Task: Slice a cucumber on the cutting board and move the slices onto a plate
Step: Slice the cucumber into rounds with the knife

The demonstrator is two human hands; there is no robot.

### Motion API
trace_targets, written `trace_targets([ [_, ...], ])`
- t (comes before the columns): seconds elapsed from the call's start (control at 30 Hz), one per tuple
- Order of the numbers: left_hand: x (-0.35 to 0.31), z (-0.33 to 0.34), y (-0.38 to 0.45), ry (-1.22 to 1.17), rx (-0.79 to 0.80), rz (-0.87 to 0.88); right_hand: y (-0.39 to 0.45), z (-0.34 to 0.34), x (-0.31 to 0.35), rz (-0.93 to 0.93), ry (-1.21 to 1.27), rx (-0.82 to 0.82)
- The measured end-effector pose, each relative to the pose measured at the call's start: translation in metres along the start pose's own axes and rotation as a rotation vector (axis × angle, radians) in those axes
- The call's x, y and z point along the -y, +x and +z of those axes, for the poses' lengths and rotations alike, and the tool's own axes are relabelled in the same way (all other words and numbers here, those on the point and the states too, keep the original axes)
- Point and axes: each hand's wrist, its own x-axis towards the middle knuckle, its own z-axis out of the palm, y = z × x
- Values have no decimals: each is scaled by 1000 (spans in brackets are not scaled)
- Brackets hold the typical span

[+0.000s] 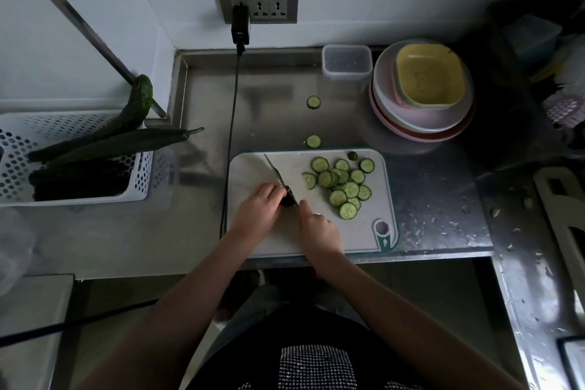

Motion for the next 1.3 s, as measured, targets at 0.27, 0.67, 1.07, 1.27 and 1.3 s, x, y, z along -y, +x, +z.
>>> trace_targets([
  [0.27, -6, -4, 0, -11, 37, -61, 8, -26, -26, 35, 184, 36],
  [0.67, -3, -1, -11, -37, 0, -24, -25, -19, -12, -4, 287, -128],
  [1.07, -5, -3, -9, -39, 5, -38, -15, -11, -14, -19, 128, -99],
  [1.27, -5, -3, -9, -47, -9, -57, -14, -12, -12, -46, 131, -129],
  [1.3, -4, -2, -9, -51, -10, -64, -14, -12, -12, -48, 134, -126],
])
